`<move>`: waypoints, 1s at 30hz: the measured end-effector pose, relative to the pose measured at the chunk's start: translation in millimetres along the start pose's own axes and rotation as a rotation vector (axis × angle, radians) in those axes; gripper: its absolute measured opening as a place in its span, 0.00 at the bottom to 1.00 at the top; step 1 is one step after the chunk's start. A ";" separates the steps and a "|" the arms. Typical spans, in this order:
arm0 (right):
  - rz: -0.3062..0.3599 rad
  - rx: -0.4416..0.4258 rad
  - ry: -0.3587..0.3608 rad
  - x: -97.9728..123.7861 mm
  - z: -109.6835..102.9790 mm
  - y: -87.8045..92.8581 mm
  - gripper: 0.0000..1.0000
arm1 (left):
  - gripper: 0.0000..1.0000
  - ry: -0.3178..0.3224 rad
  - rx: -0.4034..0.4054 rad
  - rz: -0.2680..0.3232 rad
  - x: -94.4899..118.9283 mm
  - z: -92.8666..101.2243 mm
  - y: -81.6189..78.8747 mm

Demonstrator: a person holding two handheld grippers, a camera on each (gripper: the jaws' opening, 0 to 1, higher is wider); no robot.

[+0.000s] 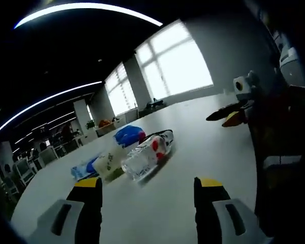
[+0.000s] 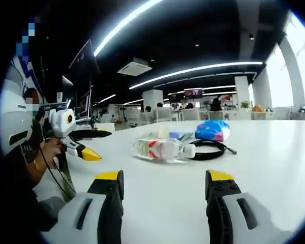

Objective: Arrange the tabletop items into an orderly group along one side of the table until the central work area is clear of visible clutter.

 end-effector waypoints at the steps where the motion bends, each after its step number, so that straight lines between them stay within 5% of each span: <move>1: 0.000 0.003 -0.002 -0.3 0.5 -0.5 0.50 | 0.72 0.009 0.008 0.005 -2.5 -0.6 -0.7; 13: 0.001 -0.007 -0.035 -18.1 4.5 -6.8 0.45 | 0.67 0.114 0.074 0.042 -26.0 -12.3 -4.3; 30: -0.018 0.066 -0.026 -39.6 11.0 -12.6 0.36 | 0.67 0.123 0.007 -0.004 -42.0 -18.7 -2.4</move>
Point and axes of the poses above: the point that each gripper's makers call its tool centre point, and the gripper's own axes: x roughly backward along the fingers, z roughly to its right, y roughly out of its underside, the point moved 4 cm from there along x, roughly backward along the fingers, and after that the axes turned 10 degrees about y, right-handed, at the moved point
